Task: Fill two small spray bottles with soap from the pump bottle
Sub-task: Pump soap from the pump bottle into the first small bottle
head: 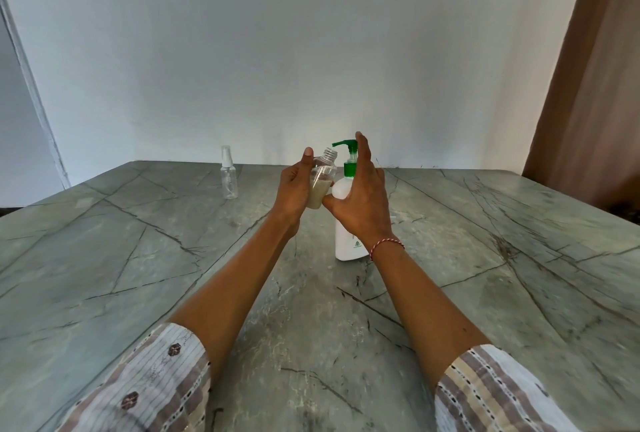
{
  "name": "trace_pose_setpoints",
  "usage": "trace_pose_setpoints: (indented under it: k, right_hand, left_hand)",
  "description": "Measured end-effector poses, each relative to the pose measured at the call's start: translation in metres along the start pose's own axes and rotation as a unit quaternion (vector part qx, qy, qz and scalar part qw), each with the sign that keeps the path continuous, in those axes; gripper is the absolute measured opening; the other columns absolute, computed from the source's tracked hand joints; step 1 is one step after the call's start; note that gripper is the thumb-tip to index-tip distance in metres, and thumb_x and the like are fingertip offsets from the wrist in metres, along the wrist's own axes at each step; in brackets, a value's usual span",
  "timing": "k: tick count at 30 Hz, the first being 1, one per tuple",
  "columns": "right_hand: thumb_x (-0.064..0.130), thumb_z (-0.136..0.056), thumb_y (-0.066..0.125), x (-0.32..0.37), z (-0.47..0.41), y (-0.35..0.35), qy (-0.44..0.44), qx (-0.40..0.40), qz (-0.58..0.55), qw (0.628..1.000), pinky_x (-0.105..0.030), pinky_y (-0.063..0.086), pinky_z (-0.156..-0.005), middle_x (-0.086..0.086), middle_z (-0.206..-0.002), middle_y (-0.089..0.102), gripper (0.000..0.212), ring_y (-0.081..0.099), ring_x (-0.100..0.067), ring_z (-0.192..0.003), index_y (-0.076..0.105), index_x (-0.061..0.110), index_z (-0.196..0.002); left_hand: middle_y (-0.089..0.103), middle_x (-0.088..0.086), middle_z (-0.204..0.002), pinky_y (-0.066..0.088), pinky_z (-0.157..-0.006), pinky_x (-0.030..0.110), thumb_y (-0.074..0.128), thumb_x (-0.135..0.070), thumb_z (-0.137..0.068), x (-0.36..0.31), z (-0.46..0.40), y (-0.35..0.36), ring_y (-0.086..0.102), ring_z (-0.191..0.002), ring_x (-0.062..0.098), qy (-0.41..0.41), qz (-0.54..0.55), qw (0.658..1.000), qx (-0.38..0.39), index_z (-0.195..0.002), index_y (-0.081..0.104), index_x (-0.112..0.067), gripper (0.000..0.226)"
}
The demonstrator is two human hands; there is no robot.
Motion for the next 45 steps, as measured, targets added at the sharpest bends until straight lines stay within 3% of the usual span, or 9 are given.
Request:
trace_pose_setpoints:
  k: [6,13,21,26,32,34,40,45]
  right_hand:
    - [0.025,-0.067,0.08,0.0,-0.0018,0.0004,-0.005,0.012,-0.004,1.0,-0.035,0.04,-0.097,-0.004,-0.137,0.045,0.103,0.045,-0.024,-0.12,0.013,0.022,-0.145]
    - [0.02,-0.065,0.08,0.0031,-0.0001,-0.0004,-0.009,-0.001,-0.005,1.0,-0.044,0.049,-0.089,-0.005,-0.134,0.047,0.095,0.045,-0.025,-0.113,0.022,0.018,-0.141]
    - [0.033,-0.07,0.079,0.0025,-0.0018,0.001,0.002,0.013,0.004,1.0,-0.037,0.04,-0.098,-0.005,-0.141,0.041,0.109,0.042,-0.024,-0.124,0.003,0.025,-0.148]
    - [0.026,-0.069,0.079,0.0019,-0.0006,0.0001,0.0,0.014,0.003,1.0,-0.038,0.042,-0.096,-0.005,-0.136,0.045,0.105,0.043,-0.025,-0.121,0.009,0.023,-0.147]
    - [0.02,-0.067,0.08,0.0043,0.0,0.0003,0.005,0.006,-0.002,1.0,-0.046,0.047,-0.094,-0.006,-0.135,0.045,0.097,0.043,-0.026,-0.119,0.019,0.02,-0.143]
    - [0.019,-0.066,0.08,0.004,-0.0001,0.0002,0.006,0.003,-0.002,1.0,-0.047,0.048,-0.093,-0.005,-0.135,0.045,0.097,0.044,-0.025,-0.117,0.02,0.02,-0.142]
    - [0.027,-0.067,0.081,0.0012,-0.0018,0.0018,0.005,0.007,-0.001,1.0,-0.035,0.041,-0.096,-0.005,-0.138,0.045,0.107,0.043,-0.024,-0.122,0.009,0.023,-0.147]
    - [0.029,-0.068,0.08,0.0007,-0.0016,0.0014,0.008,0.008,0.001,1.0,-0.036,0.04,-0.095,-0.006,-0.137,0.045,0.11,0.043,-0.025,-0.121,0.004,0.025,-0.148]
  left_hand:
    - [0.064,-0.013,-0.077,0.046,-0.047,0.007,0.034,-0.047,-0.095,0.0002,-0.0009,-0.0012,0.063,-0.057,-0.007,-0.004,0.002,1.0,0.0,-0.086,0.063,-0.029,0.035]
    - [0.066,-0.012,-0.072,0.048,-0.049,0.008,0.035,-0.045,-0.095,0.0006,-0.0011,-0.0018,0.063,-0.055,-0.006,0.001,-0.002,1.0,-0.002,-0.08,0.063,-0.03,0.035]
    - [0.063,-0.014,-0.074,0.044,-0.045,0.007,0.035,-0.046,-0.095,0.0011,-0.001,-0.0008,0.061,-0.054,-0.009,0.0,-0.005,1.0,-0.012,-0.081,0.062,-0.031,0.034]
    - [0.063,-0.015,-0.073,0.045,-0.045,0.007,0.035,-0.047,-0.094,-0.0001,-0.0009,-0.001,0.063,-0.055,-0.006,-0.006,-0.009,1.0,-0.018,-0.081,0.062,-0.033,0.034]
    - [0.065,-0.021,-0.055,0.045,-0.045,0.007,0.034,-0.044,-0.096,-0.0006,-0.0012,-0.0027,0.061,-0.052,-0.008,-0.001,0.0,1.0,-0.009,-0.079,0.062,-0.03,0.035]
    - [0.065,-0.02,-0.062,0.046,-0.046,0.007,0.035,-0.045,-0.095,-0.0005,-0.0016,-0.0023,0.062,-0.053,-0.007,-0.002,0.0,1.0,-0.012,-0.079,0.062,-0.031,0.035]
    - [0.063,-0.016,-0.071,0.045,-0.045,0.007,0.035,-0.047,-0.095,0.0013,-0.0016,-0.0014,0.062,-0.054,-0.007,-0.001,-0.004,1.0,-0.01,-0.079,0.062,-0.033,0.034]
    - [0.064,-0.015,-0.072,0.045,-0.045,0.007,0.035,-0.047,-0.095,0.0006,-0.0019,-0.0009,0.062,-0.054,-0.008,0.002,-0.002,1.0,-0.008,-0.079,0.062,-0.033,0.034]
Point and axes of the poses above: each hand's wrist, its own z-axis away from the middle knuckle, its own y-axis out of the palm, x = y × z, the point moved 2 cm from there along -z, towards the middle knuckle
